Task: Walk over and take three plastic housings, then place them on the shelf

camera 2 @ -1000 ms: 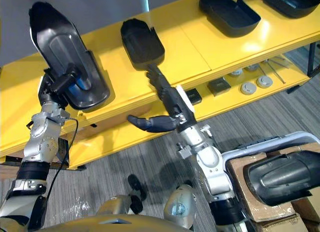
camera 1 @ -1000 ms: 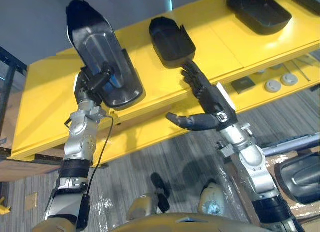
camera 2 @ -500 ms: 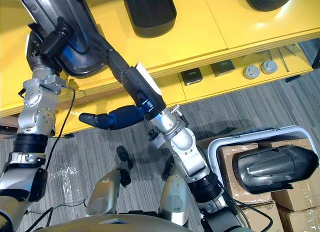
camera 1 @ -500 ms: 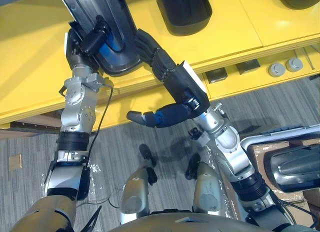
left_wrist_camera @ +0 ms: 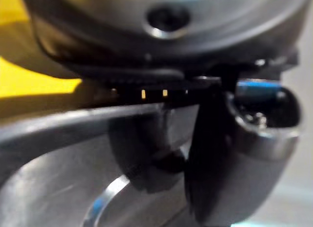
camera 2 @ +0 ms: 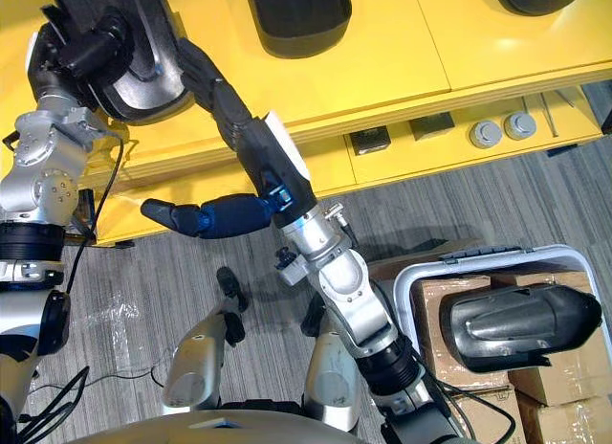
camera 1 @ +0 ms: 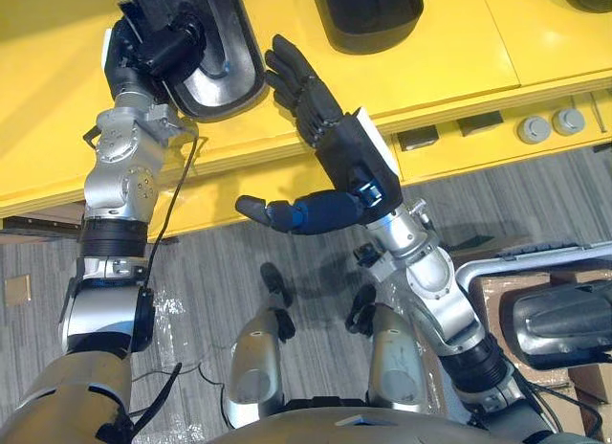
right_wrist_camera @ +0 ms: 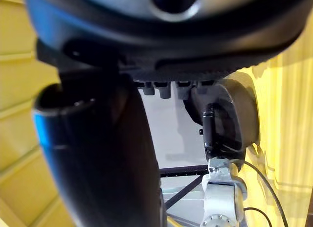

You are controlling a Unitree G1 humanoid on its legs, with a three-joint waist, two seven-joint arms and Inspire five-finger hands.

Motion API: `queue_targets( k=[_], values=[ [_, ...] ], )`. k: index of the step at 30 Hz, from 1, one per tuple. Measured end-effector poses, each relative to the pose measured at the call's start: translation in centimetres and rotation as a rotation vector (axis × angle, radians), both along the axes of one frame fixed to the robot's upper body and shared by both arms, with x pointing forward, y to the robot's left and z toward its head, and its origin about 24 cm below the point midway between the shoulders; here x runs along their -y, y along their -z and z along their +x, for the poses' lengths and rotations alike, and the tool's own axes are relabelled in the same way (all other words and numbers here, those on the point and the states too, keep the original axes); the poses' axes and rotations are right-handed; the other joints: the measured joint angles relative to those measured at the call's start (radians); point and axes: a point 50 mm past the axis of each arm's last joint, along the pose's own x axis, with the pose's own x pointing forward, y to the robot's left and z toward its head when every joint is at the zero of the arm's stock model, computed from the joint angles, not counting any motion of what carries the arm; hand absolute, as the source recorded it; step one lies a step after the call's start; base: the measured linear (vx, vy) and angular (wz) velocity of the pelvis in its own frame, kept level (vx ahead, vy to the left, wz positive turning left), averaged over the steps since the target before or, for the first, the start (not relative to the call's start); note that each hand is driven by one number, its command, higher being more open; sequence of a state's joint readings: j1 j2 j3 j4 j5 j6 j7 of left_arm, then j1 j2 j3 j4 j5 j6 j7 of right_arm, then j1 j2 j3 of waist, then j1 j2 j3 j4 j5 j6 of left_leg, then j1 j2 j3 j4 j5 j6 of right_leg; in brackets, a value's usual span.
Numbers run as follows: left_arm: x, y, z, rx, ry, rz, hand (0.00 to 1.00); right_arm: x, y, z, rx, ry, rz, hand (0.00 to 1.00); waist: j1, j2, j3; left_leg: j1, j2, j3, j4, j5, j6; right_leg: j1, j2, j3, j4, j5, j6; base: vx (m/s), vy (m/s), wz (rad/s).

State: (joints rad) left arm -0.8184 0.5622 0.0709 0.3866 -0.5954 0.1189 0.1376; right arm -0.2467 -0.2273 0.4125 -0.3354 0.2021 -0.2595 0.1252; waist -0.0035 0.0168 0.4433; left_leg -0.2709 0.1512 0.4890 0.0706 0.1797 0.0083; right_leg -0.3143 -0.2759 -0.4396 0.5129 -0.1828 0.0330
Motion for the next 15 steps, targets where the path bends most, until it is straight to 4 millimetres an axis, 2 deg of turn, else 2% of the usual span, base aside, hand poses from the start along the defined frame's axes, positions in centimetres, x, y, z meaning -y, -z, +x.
queue_targets(
  k=[15],
  values=[
    [-1.7,-0.4,0.7,-0.086,-0.137,0.135,1.0,-0.2,0.5,-0.7,-0.039,0.017,0.026,1.0,-0.001,0.0,0.0,0.006,0.004,0.008,0.01,-0.014,-0.006,0.001,-0.003,0.008,0.01,-0.003,-0.003,0.0,0.018,-0.01]
  ],
)
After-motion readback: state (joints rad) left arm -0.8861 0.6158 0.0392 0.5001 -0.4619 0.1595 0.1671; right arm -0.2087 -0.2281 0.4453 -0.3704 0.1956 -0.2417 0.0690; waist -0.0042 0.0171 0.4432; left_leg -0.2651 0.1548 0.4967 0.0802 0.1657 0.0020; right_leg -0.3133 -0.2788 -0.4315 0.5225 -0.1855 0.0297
